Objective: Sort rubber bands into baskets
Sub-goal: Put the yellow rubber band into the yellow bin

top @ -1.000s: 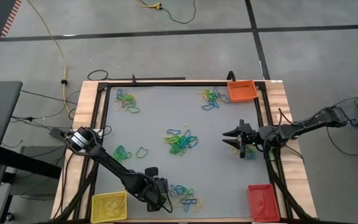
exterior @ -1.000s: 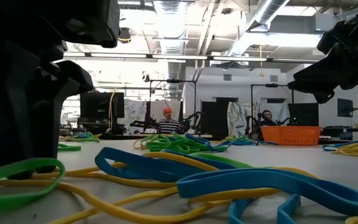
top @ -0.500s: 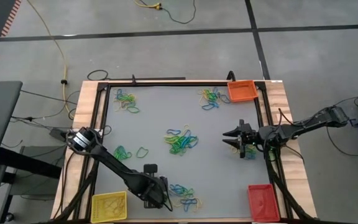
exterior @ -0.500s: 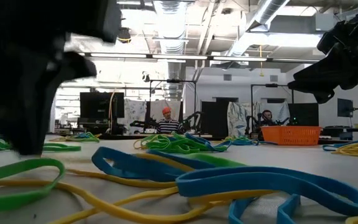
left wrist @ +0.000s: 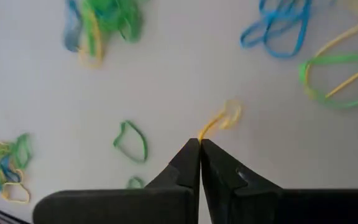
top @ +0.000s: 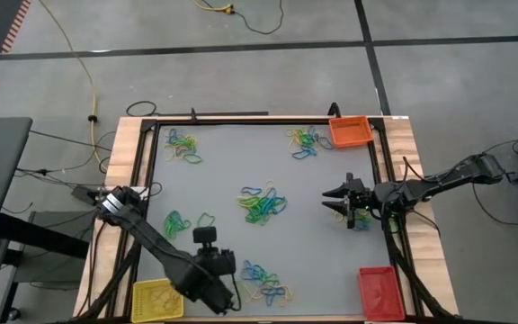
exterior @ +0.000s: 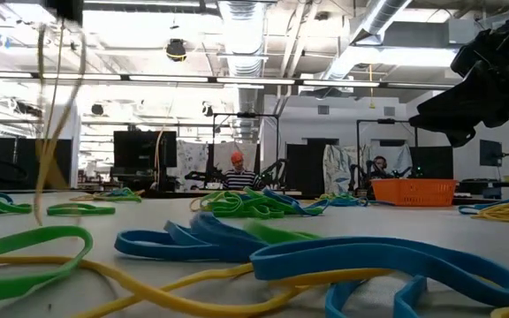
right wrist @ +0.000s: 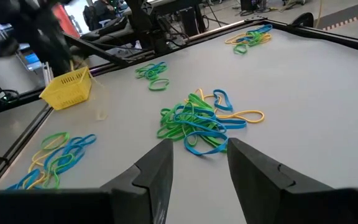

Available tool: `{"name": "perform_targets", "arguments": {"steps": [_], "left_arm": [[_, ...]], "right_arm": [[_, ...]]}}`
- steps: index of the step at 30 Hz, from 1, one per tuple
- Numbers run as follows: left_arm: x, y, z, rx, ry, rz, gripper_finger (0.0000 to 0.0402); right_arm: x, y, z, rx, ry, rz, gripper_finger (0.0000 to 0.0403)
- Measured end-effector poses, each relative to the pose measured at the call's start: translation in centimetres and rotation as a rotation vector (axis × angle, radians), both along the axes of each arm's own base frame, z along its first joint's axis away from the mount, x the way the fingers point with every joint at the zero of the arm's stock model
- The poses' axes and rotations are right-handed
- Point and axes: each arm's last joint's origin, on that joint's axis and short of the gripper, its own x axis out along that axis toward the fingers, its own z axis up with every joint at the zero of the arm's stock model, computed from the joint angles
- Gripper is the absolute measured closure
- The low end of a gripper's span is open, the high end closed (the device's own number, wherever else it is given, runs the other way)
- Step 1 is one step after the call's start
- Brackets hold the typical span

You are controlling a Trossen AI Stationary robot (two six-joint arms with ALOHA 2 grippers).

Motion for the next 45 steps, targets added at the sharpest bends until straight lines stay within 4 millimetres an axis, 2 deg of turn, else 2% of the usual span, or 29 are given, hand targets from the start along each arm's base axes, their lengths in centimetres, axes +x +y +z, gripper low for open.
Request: {"name": "perform_targets", "arguments": {"steps": [3, 8, 15, 22, 29, 38, 45], "left_arm": [[-0.7, -0.9, 2.3, -0.002, -0.073, -0.001, 0.0401], [-1.7, -2.5, 5.1, -0.074, -0.182, -0.028, 0.0401], [-4.1, -5.0, 6.4, -0.225, -0.140, -0.063, 0.0401], [-6.5, -7.0, 6.2, -0.362, -0.022, -0.040, 0.0401], [-7.8, -8.0, 5.9, -0.419, 0.052, -0.005, 0.0401], [-8.5, -8.3, 3.3, -0.412, 0.232, 0.001, 0.0401], [-8.7, -7.4, 1.0, -0.345, 0.327, -0.032, 0.0401]], "right_arm": [[0.0, 0.0, 0.0, 0.000, 0.000, 0.000, 0.0223], [0.0, 0.0, 0.0, 0.000, 0.000, 0.000, 0.0223], [0.0, 0.0, 0.0, 0.003, 0.000, -0.001, 0.0223], [0.0, 0.0, 0.0, 0.003, -0.003, -0.001, 0.0223], [0.0, 0.0, 0.1, 0.012, -0.008, -0.002, 0.0223], [0.0, 0.0, 0.1, 0.012, -0.008, -0.002, 0.0223], [0.0, 0.0, 0.1, 0.012, -0.008, -0.002, 0.0223]]}}
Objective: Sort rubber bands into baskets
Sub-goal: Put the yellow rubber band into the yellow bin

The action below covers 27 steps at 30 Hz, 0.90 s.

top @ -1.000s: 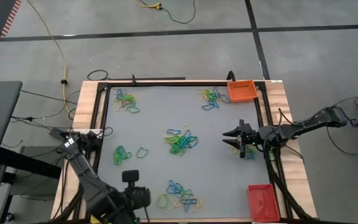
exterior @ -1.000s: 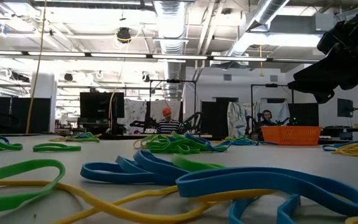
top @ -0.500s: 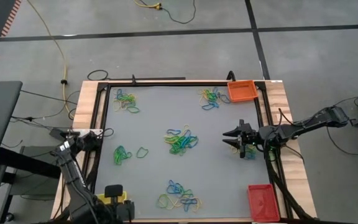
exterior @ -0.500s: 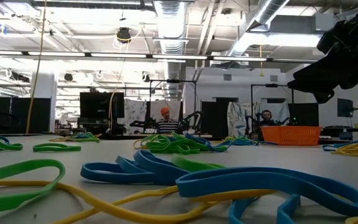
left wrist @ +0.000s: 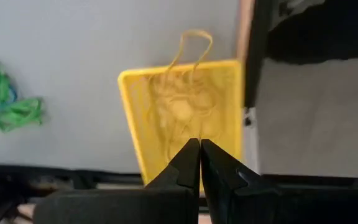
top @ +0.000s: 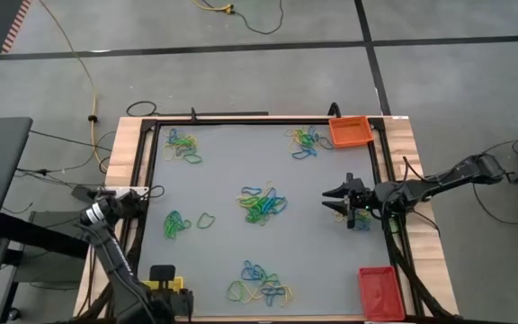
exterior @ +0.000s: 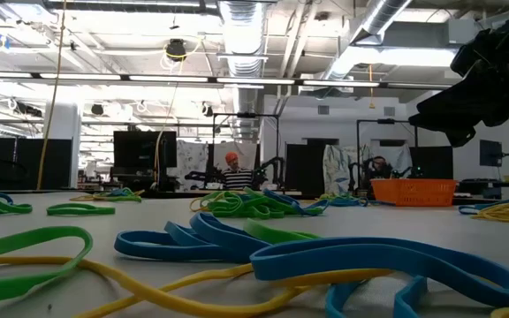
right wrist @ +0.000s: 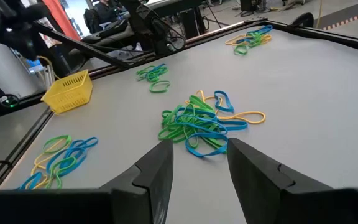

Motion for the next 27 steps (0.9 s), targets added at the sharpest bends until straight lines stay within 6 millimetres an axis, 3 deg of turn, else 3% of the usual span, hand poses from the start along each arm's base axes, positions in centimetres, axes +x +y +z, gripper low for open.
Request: {"name": "perform_targets", "arguments": {"steps": [13, 18, 27], "left_arm": [[-4.1, 4.2, -5.5, 0.055, 0.454, 0.193, 0.0401], [-3.7, 4.1, -6.3, -0.015, 0.415, 0.164, 0.0401], [-1.6, 3.5, -6.0, -0.132, 0.276, 0.166, 0.0401]], "right_arm": [[0.0, 0.0, 0.0, -0.003, 0.001, 0.001, 0.0223], [0.0, 0.0, 0.0, -0.003, 0.001, 0.000, 0.0223], [0.0, 0.0, 0.0, -0.006, 0.001, -0.015, 0.0223]]}}
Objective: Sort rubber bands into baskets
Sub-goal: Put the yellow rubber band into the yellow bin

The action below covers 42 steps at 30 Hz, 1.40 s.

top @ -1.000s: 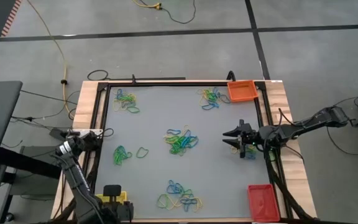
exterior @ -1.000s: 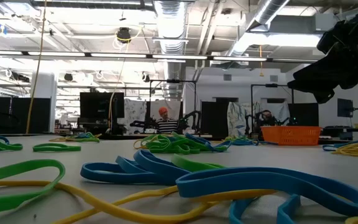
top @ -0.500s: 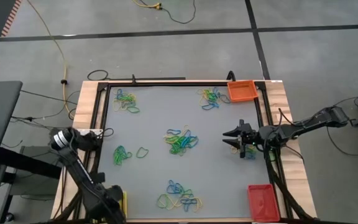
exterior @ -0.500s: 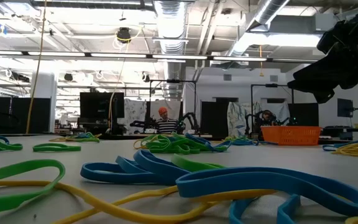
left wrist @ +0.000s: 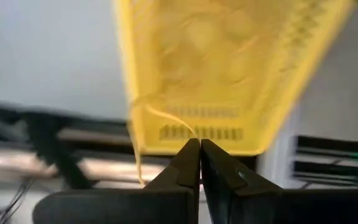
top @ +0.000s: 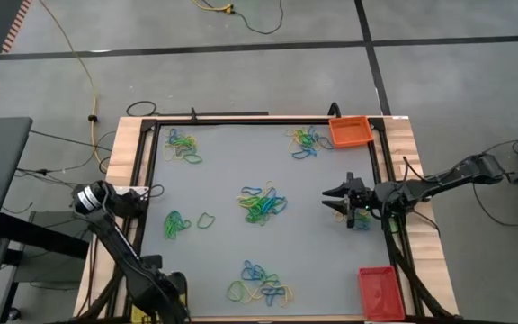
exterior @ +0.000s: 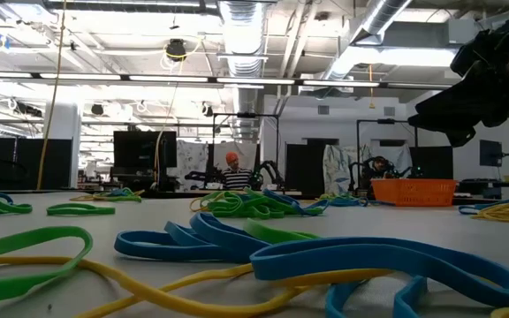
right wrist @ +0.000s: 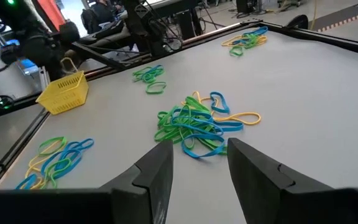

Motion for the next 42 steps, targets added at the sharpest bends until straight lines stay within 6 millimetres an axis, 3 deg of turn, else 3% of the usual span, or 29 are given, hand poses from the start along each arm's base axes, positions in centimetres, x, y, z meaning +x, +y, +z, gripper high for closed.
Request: {"name": "perform_targets", "arguments": {"steps": [6, 12, 26, 34, 42], "left_arm": [[1.6, -0.8, 0.3, -0.117, -0.113, 0.031, 0.0401], [1.5, -0.6, 0.3, -0.085, -0.098, 0.061, 0.0389], [2.6, 0.5, 0.1, 0.080, -0.278, 0.067, 0.0214], [5.1, 2.1, 0.1, 0.161, -0.473, -0.003, 0.0185], [10.0, 2.9, 0.7, 0.098, -0.858, -0.111, 0.0195]], "right_arm": [[0.0, 0.0, 0.0, 0.000, 0.001, 0.000, 0.0223], [0.0, 0.0, 0.0, 0.000, 0.002, 0.000, 0.0223], [0.0, 0.0, 0.0, 0.000, 0.003, 0.000, 0.0223], [0.0, 0.0, 0.0, 0.002, 0.003, -0.001, 0.0223], [0.0, 0.0, -0.1, -0.006, 0.006, 0.000, 0.0223]]}}
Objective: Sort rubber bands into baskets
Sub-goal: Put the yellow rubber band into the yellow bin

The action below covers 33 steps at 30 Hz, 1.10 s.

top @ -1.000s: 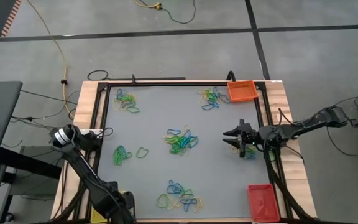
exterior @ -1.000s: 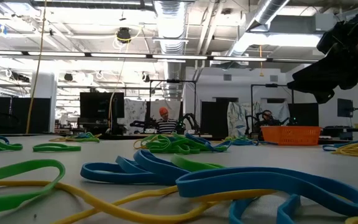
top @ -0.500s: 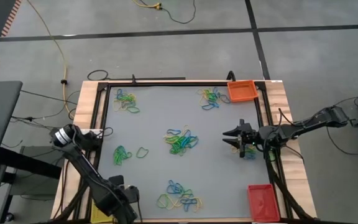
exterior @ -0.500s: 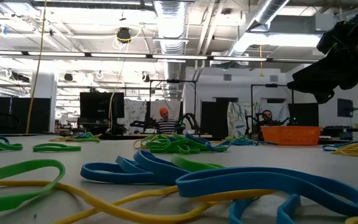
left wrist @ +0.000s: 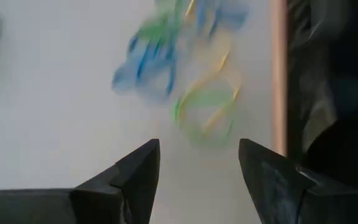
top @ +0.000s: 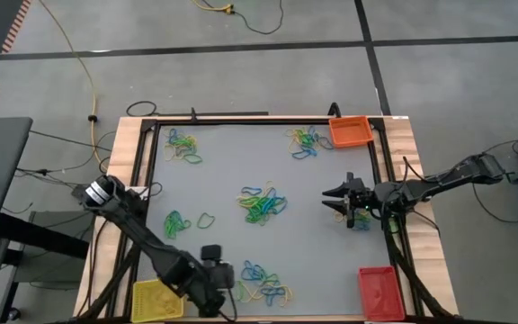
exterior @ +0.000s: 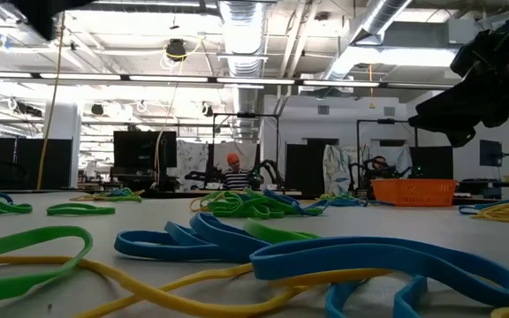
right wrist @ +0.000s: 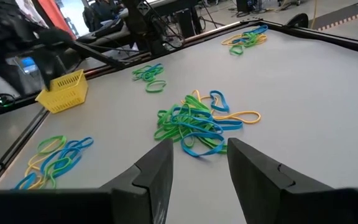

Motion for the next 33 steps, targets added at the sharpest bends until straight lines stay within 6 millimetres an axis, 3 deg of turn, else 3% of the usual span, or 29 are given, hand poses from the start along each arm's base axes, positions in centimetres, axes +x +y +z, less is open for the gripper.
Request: {"name": "perform_targets", "arguments": {"steps": [5, 9, 16, 19, 23, 33], "left_arm": [[1.7, 0.8, -1.0, -0.006, -0.123, -0.086, 0.0208], [1.7, 1.1, -2.6, 0.019, -0.150, -0.146, 0.0222], [2.0, 0.8, -3.8, 0.032, -0.262, -0.246, 0.0238], [2.7, 0.3, -5.3, 0.052, -0.272, -0.283, 0.0239], [3.4, -0.4, -8.1, 0.091, -0.158, -0.324, 0.0239], [4.3, -0.6, -8.3, 0.123, -0.167, -0.343, 0.0239]], "right_arm": [[0.0, 0.0, 0.0, -0.001, 0.001, 0.001, 0.0223], [0.0, 0.0, -0.1, -0.003, 0.008, 0.001, 0.0223], [0.0, 0.0, -0.2, -0.009, 0.020, -0.001, 0.0223], [0.0, 0.0, -0.2, -0.008, 0.019, -0.001, 0.0223], [0.0, 0.0, -0.2, -0.008, 0.020, -0.001, 0.0223], [0.0, 0.0, -0.2, -0.008, 0.020, -0.004, 0.0223]]}}
